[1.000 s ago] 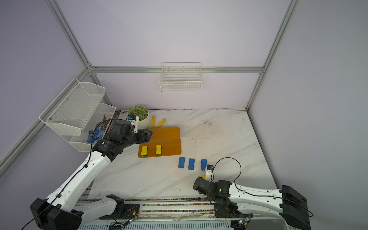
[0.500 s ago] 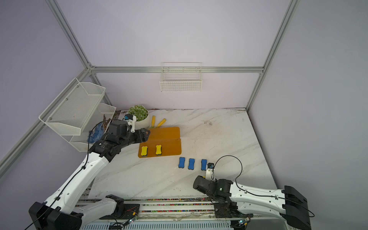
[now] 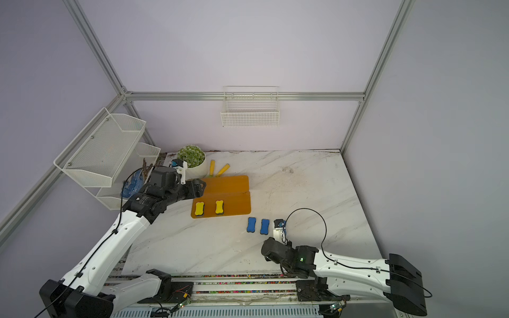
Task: Remove the whiteboard erasers from the shelf
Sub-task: Place the whiteboard eraser at the center of the board, then pick up the whiteboard eraser from the shelf.
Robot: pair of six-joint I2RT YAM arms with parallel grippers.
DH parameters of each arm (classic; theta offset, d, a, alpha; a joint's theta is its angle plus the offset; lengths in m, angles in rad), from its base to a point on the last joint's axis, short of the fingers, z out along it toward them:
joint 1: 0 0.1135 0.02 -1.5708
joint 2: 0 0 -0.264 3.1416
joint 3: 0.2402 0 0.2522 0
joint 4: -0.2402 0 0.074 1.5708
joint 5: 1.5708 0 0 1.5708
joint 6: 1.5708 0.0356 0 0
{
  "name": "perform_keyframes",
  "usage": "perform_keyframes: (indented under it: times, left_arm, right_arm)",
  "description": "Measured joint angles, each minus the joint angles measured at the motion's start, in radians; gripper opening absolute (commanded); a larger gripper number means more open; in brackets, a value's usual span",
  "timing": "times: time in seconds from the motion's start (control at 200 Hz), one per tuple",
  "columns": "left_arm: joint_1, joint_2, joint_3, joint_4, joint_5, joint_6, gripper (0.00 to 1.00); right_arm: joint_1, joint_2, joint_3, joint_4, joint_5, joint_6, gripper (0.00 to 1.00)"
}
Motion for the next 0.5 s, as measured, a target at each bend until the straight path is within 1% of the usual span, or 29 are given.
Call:
perform_keyframes:
  times: [0.105,0.225,0.315,0.5]
  left_arm:
    - [0.024,-0.003,0.013,-0.032,-0.033,0.01,0.8]
    - [0.084,-0.005,0.013,-0.071,-0.057,0.012,0.8]
    - [0.133,-0.005,0.012,-0.08,-0.054,0.011,0.8]
    - [0.218,0.003,-0.012,-0.076,-0.021,-0.005,0.8]
  right_arm:
    - [0.0,0.092,0.02,0.13,-0.001,-0.081,0.5]
    - [0.0,0.219,0.072,0.272,0.0,-0.159,0.49]
    - [0.0,0.324,0.128,0.37,0.002,-0.208,0.49]
    - [0.0,0.548,0.291,0.503,0.019,-0.287,0.49]
